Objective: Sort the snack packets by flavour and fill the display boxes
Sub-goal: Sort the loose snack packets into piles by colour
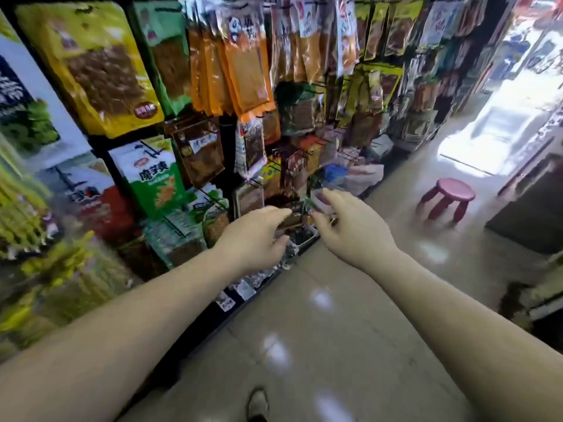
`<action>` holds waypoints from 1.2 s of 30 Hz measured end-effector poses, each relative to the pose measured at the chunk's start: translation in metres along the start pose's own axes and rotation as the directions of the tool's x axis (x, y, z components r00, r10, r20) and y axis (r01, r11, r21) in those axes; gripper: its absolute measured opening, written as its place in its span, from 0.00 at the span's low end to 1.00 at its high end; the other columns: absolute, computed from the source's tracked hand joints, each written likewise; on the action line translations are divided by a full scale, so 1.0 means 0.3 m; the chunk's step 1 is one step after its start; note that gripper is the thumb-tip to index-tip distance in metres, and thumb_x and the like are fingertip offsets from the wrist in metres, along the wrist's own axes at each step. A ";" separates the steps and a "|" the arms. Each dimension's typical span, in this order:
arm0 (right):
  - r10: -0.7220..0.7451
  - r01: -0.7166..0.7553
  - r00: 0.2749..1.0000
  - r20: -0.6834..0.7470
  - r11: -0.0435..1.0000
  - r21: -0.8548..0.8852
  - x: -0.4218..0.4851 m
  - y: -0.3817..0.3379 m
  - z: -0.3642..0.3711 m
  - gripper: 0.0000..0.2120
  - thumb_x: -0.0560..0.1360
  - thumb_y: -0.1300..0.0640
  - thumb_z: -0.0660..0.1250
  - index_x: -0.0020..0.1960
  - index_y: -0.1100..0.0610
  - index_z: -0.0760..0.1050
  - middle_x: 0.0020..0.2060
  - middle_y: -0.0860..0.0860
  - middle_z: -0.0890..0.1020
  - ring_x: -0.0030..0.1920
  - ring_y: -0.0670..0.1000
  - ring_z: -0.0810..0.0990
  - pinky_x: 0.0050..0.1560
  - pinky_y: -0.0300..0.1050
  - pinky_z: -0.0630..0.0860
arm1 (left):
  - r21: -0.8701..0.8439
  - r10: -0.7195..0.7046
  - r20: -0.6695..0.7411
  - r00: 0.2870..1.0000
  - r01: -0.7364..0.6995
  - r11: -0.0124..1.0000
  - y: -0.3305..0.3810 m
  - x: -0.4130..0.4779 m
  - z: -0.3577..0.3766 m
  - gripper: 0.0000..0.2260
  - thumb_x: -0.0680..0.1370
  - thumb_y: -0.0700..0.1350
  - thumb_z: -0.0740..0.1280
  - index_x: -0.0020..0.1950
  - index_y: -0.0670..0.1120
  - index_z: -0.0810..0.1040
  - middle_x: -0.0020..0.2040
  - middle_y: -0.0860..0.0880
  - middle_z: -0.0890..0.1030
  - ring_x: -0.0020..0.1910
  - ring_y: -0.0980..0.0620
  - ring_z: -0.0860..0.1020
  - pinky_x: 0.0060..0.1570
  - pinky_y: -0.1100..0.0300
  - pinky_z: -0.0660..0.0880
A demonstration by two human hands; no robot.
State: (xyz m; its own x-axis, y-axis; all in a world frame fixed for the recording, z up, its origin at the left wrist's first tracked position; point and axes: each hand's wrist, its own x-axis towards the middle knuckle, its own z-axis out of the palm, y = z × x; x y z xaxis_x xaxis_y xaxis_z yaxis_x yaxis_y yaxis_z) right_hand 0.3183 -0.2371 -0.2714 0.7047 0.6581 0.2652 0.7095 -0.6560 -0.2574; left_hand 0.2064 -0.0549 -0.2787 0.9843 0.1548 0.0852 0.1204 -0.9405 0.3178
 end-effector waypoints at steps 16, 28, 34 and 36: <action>0.392 -0.356 0.880 0.268 0.918 -0.174 0.515 1.118 0.206 0.42 0.79 0.32 0.37 0.83 0.56 0.59 0.82 0.60 0.60 0.83 0.60 0.56 0.82 0.59 0.52 | -0.142 0.082 0.292 0.953 -0.041 0.989 0.269 1.343 0.609 0.31 0.84 0.57 0.62 0.83 0.44 0.60 0.82 0.42 0.62 0.81 0.45 0.59 0.80 0.55 0.55; 0.489 -0.442 0.778 0.394 0.872 -0.209 1.064 2.252 0.117 0.37 0.83 0.34 0.40 0.85 0.53 0.47 0.85 0.54 0.45 0.84 0.54 0.39 0.82 0.56 0.37 | -0.216 0.075 0.389 0.918 0.012 0.976 0.761 2.381 0.994 0.31 0.85 0.59 0.58 0.85 0.50 0.53 0.85 0.48 0.51 0.84 0.48 0.49 0.80 0.54 0.48; 0.480 -0.442 0.777 0.406 0.876 -0.190 1.509 2.735 0.099 0.36 0.84 0.34 0.42 0.85 0.52 0.47 0.85 0.53 0.46 0.84 0.54 0.39 0.82 0.54 0.37 | -0.218 0.022 0.398 0.917 0.071 0.973 0.821 2.990 1.104 0.32 0.84 0.59 0.59 0.85 0.49 0.54 0.84 0.47 0.56 0.83 0.47 0.54 0.81 0.54 0.53; 0.494 -0.456 0.772 0.400 0.869 -0.194 1.651 2.905 0.116 0.36 0.84 0.34 0.42 0.85 0.52 0.47 0.85 0.53 0.46 0.84 0.53 0.39 0.82 0.54 0.37 | -0.207 0.037 0.386 0.922 0.048 0.977 0.847 3.223 1.168 0.32 0.84 0.58 0.60 0.84 0.47 0.56 0.84 0.45 0.58 0.82 0.46 0.56 0.80 0.52 0.56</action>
State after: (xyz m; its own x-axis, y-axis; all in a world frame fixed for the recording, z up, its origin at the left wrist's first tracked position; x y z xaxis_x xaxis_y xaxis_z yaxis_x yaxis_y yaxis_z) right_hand 1.2859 -0.4702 -0.3966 0.8965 0.3315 -0.2940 0.2942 -0.9415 -0.1646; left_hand 1.2341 -0.2502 -0.4466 0.9615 -0.0088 -0.2748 0.1379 -0.8491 0.5098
